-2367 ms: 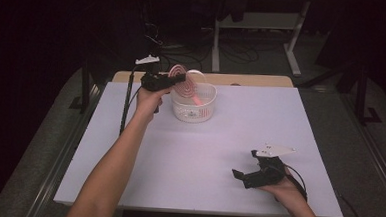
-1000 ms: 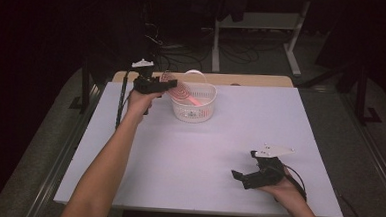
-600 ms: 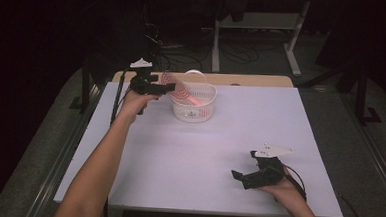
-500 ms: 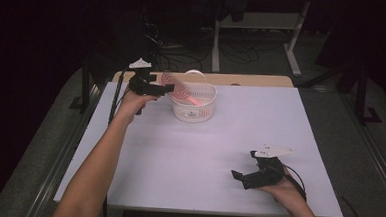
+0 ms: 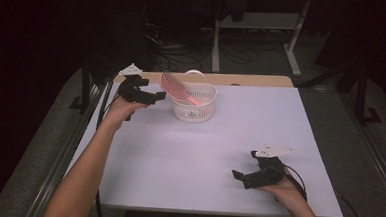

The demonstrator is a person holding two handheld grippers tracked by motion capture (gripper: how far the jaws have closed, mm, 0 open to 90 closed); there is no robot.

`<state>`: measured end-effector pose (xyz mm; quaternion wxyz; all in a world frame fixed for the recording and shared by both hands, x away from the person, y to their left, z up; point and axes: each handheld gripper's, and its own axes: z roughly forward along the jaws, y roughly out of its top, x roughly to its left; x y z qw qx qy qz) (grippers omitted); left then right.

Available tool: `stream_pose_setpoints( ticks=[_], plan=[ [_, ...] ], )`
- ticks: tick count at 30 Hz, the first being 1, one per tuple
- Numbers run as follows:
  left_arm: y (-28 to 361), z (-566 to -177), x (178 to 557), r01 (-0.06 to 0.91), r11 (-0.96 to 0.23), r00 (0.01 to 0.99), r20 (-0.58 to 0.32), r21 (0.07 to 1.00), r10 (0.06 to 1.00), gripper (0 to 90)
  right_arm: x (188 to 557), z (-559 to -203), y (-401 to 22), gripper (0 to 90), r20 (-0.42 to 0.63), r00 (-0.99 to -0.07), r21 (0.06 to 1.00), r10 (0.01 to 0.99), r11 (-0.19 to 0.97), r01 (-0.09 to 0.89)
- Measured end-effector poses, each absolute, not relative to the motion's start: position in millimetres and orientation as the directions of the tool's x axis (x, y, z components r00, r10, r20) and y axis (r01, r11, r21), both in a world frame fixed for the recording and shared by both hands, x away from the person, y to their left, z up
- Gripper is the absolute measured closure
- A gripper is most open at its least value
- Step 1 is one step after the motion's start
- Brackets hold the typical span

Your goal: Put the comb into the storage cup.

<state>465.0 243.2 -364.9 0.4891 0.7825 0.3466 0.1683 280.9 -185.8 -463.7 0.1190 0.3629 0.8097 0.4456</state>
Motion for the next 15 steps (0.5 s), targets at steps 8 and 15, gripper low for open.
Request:
stream_pose_setpoints(
  ticks=[8, 15],
  plan=[
    [253.5, -371.1, 438.2, 0.377, -0.291, 0.725, -0.084, 0.879, 0.683, 0.0, 283.3, -463.6, -186.7, 0.0, 0.123, -0.714, 0.808, 0.689, 0.348, 0.475],
    [254.4, -377.6, 412.4, 0.363, -0.295, 0.751, -0.09, 0.884, 0.654, 0.0, 285.2, -461.2, -184.6, 0.0, 0.101, -0.733, 0.81, 0.673, 0.372, 0.454]
  ],
)
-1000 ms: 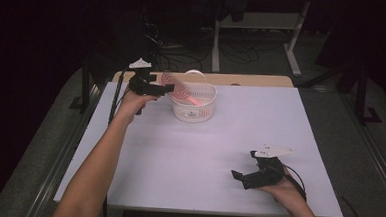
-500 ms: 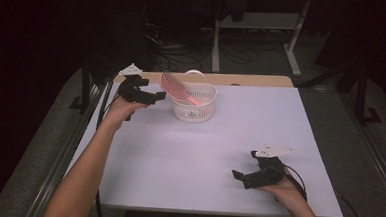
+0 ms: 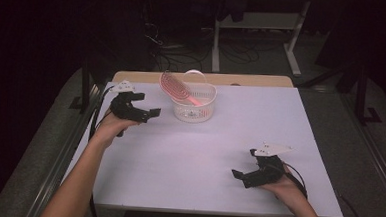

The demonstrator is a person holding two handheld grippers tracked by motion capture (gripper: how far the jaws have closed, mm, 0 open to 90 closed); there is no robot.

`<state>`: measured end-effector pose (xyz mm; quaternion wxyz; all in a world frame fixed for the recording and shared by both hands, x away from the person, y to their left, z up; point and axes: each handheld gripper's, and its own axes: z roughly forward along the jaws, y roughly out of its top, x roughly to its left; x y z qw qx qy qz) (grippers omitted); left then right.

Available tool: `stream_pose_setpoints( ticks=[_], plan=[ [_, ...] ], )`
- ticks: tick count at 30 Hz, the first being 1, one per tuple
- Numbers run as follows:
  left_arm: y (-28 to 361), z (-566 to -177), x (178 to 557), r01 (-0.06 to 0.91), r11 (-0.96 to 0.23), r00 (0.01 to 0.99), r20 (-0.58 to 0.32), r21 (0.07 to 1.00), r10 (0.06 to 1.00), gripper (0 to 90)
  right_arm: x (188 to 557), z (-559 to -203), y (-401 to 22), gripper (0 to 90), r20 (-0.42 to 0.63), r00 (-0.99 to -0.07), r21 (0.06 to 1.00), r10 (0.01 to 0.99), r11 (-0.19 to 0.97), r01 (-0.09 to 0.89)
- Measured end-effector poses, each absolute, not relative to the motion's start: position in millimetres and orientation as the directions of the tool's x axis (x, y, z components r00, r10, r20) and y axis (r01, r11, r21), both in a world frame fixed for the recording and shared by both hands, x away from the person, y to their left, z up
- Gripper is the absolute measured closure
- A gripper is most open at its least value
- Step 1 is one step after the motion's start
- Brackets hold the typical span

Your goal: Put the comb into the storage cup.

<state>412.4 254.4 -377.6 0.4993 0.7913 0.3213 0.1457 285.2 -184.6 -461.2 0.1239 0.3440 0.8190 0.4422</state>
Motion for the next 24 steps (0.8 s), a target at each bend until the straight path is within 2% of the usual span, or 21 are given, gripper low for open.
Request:
stream_pose_setpoints(
  ticks=[9, 24],
  plan=[
    [257.9, -389.0, 384.3, 0.366, -0.3, 0.774, -0.11, 0.881, 0.623, 0.0, 287.7, -460.7, -184.8, 0.0, 0.102, -0.734, 0.81, 0.672, 0.372, 0.453],
    [264.6, -406.6, 358.1, 0.379, -0.328, 0.787, -0.115, 0.865, 0.605, 0.0, 286.9, -459.4, -185.8, 0.0, 0.106, -0.731, 0.808, 0.674, 0.371, 0.459]
  ],
)
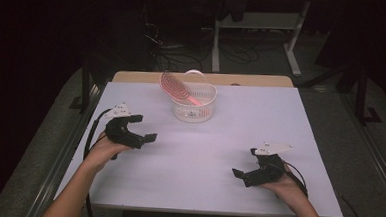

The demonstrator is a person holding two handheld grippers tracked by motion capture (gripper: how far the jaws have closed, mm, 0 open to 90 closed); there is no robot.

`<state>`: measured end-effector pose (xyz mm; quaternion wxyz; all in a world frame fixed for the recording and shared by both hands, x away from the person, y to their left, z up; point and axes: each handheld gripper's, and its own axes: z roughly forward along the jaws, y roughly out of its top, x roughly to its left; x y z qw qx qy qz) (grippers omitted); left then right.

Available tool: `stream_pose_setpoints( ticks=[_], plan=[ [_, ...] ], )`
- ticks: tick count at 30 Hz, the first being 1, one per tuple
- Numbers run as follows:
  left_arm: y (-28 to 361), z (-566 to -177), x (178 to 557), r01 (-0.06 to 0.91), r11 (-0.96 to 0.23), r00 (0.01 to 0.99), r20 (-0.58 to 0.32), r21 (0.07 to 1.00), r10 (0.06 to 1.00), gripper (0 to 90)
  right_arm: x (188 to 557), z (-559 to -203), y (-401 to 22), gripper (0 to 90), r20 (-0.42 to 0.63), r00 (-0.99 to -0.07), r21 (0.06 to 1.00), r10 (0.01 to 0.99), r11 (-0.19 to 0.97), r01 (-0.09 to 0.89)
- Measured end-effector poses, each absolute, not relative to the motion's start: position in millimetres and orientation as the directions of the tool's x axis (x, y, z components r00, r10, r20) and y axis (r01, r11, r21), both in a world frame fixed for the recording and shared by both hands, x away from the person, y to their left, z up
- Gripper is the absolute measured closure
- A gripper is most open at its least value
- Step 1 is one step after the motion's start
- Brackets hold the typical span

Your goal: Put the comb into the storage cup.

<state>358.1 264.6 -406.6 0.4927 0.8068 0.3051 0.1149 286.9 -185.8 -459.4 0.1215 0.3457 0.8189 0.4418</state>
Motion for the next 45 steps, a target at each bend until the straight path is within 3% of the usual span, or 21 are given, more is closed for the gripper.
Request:
stream_pose_setpoints(
  ticks=[30, 45],
  plan=[
    [270.2, -437.8, 298.3, 0.339, -0.354, 0.826, -0.096, 0.871, 0.555, 0.0, 286.3, -459.1, -186.4, 0.0, 0.098, -0.729, 0.806, 0.677, 0.376, 0.457],
    [270.7, -450.0, 294.3, 0.351, -0.381, 0.835, -0.102, 0.856, 0.541, 0.0, 286.4, -459.6, -186.3, 0.0, 0.098, -0.728, 0.803, 0.679, 0.377, 0.46]
  ],
)
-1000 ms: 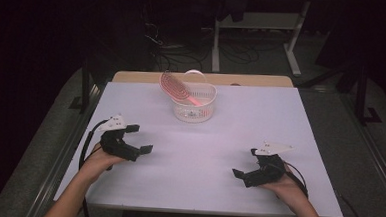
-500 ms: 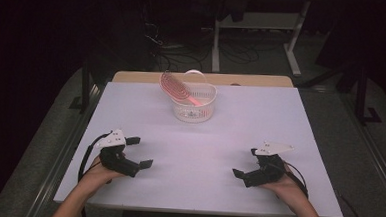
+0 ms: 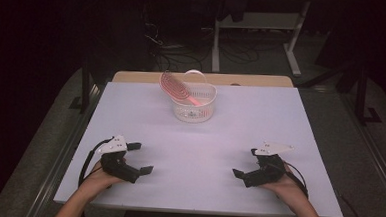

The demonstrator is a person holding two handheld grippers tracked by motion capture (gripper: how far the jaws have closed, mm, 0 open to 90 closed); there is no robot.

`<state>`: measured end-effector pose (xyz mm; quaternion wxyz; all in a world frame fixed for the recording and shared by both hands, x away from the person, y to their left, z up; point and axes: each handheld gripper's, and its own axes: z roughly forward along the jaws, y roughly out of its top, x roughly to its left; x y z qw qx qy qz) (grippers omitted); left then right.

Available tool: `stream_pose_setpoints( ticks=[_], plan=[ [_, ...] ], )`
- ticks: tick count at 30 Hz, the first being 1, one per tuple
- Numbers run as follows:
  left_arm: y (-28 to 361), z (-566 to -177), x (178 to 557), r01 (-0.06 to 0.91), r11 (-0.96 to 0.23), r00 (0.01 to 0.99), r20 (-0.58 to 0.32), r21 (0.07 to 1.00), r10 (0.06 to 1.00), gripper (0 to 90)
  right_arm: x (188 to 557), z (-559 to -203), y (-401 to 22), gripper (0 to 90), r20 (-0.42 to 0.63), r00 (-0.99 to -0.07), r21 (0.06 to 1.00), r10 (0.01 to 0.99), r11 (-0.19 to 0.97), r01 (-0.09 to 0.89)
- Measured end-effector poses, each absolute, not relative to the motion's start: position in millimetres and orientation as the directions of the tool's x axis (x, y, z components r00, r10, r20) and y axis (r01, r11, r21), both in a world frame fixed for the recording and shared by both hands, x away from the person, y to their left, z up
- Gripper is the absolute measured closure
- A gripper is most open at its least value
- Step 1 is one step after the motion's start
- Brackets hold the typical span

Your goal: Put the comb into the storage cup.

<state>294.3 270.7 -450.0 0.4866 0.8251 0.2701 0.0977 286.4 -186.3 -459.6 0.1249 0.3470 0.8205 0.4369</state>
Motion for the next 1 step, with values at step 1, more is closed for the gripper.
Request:
stream_pose_setpoints(
  ticks=[1],
  plan=[
    [270.4, -450.3, 294.4, 0.351, -0.385, 0.836, -0.101, 0.853, 0.54, 0.0, 286.3, -459.5, -186.4, 0.0, 0.098, -0.727, 0.804, 0.679, 0.377, 0.46]
  ],
)
